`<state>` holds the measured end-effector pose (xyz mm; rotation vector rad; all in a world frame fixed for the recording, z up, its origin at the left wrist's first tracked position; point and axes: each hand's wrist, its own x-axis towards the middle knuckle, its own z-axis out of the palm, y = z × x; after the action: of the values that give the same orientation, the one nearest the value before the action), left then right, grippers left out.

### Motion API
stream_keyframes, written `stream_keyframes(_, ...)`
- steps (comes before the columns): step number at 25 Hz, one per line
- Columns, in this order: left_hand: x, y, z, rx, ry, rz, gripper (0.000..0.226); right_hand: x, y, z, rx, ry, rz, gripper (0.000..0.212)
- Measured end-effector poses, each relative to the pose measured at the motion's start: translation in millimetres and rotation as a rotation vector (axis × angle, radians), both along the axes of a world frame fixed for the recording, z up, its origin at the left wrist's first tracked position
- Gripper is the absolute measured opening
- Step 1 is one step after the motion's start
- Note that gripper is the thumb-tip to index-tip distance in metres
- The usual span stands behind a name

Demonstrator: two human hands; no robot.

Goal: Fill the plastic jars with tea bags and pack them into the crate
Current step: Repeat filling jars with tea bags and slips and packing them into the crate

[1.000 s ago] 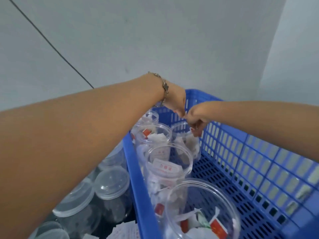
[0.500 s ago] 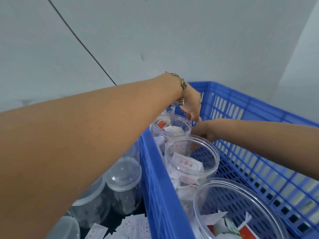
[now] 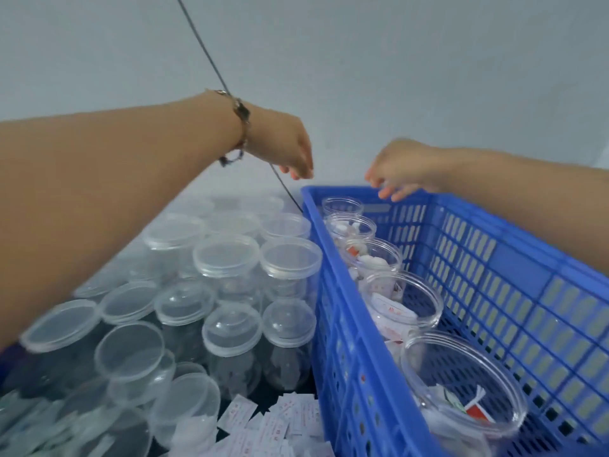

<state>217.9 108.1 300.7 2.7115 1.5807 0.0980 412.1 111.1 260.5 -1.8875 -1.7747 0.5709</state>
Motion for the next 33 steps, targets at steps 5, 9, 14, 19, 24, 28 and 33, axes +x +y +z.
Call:
stream_keyframes(5,-112.5,-42.1,20.9,0.027,0.007,0.242,0.027,-100.8,-36.8,42.0,0.160,0.012,0.229,0.022)
stream_keyframes(9,-196.6,-77.5,-4.0,-0.044,0.114,0.427,0.029,-166.0,-59.1,21.8,0.087,-0.089,0.383,0.021)
stream_keyframes(14,-261.2,-100.6,-64.4,-0.133,-0.019,0.571,0.037,-238.1,-57.5,-20.6,0.083,-0.149,0.438,0.027)
stream_keyframes(19,-234.6,-83.0,-152.4,-0.149,-0.445,0.492,0.075,-263.2,-47.5,-60.2,0.122,-0.405,0.337,0.018)
stream_keyframes(24,-196.0,-31.1,-180.1,-0.068,-0.529,0.446,0.090,-250.0,-14.4,-70.8,0.204,-0.567,0.172,0.029)
stream_keyframes(28,-177.8,-2.3,-187.7,-0.013,-0.773,0.442,0.110,-246.6,2.2,-77.3,0.179,-0.569,0.257,0.037)
stream_keyframes(33,-179.9,-8.3,-186.3,0.113,-0.841,0.462,0.100,-248.1,-3.9,-79.0,0.198,-0.552,0.309,0.035)
